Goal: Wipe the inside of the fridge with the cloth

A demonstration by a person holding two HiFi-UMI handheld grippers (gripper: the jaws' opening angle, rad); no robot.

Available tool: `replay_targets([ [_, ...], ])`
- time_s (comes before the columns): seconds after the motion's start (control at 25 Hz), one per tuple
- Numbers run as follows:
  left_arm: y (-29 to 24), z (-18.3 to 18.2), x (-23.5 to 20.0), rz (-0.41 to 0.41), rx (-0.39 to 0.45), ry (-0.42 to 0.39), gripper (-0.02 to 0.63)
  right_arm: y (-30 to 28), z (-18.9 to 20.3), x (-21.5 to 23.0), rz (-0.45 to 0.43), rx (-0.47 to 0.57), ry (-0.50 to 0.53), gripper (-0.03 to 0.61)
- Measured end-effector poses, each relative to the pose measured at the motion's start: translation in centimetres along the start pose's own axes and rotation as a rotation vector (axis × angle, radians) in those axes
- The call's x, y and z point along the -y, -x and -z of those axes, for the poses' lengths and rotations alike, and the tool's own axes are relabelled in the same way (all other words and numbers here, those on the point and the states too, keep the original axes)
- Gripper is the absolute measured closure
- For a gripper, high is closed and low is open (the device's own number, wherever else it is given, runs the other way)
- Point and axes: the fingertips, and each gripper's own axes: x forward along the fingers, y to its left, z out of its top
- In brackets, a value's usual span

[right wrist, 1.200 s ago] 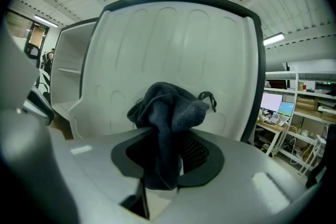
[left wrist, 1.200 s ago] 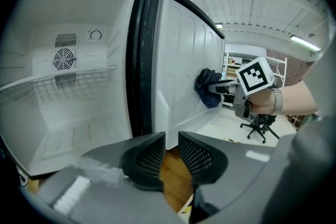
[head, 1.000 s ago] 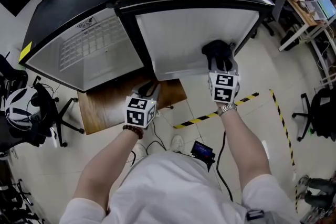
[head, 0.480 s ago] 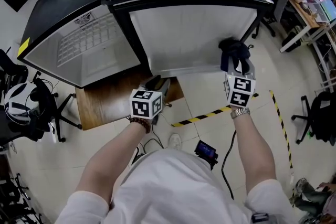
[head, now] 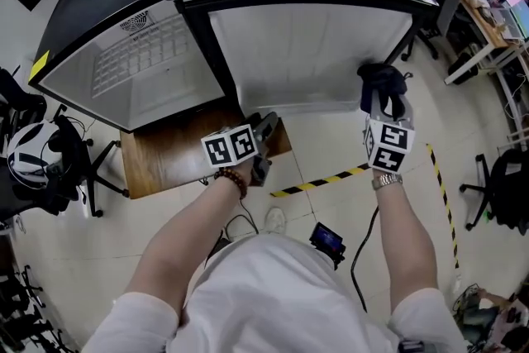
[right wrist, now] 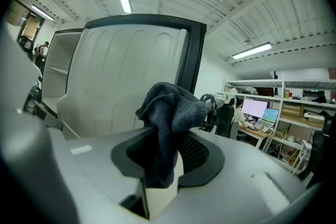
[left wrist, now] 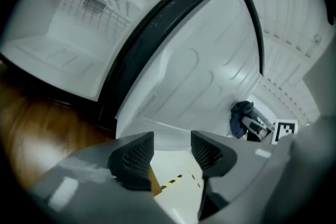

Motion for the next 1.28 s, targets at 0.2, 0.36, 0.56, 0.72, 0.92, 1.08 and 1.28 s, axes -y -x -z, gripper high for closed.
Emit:
replay_targets([
  [0.2, -1.2, -0.9, -1.0, 0.037, 0.061, 0.197, 0.382, 1.4, -0.4, -1.6, -0.045, 0.015, 0.004, 0.465],
  [0.36, -1.5, -1.6, -1.7, 0.061, 0.111, 0.303, 0.383, 3.2, -0.1, -5.2, -0.133, 0.019, 0.026, 0.465],
  [0.56, -0.8, -1.5, -1.0, 0.076, 0.112, 0.255, 0.427, 4.3, 1.6, -8.9, -0.215, -0.003, 0.036, 0.465],
  [0.72, 0.7, -0.5, -0.5, 0.077, 0.093, 0.204, 0.479, 5.4, 2.7, -12.3, -0.296, -0.012, 0.039, 0.465],
  [0.92, 2.2, -0.7, 1.0, 0.129, 0.073, 0.120, 0.509, 7.7, 3.2, -17.2, -0.415, 0.010, 0.062, 0.465],
  [1.08, 3.0, -1.3, 1.9, 0.165, 0.058, 0.076, 0.515, 8.2, 4.4, -20.3, -0.483, -0.009, 0.085, 0.465],
  [1.28, 3.3, -2.1, 2.5, 0.191, 0.035, 0.072, 0.522, 6.1, 7.1, -23.9, -0.511, -0.078, 0.093, 0.465],
])
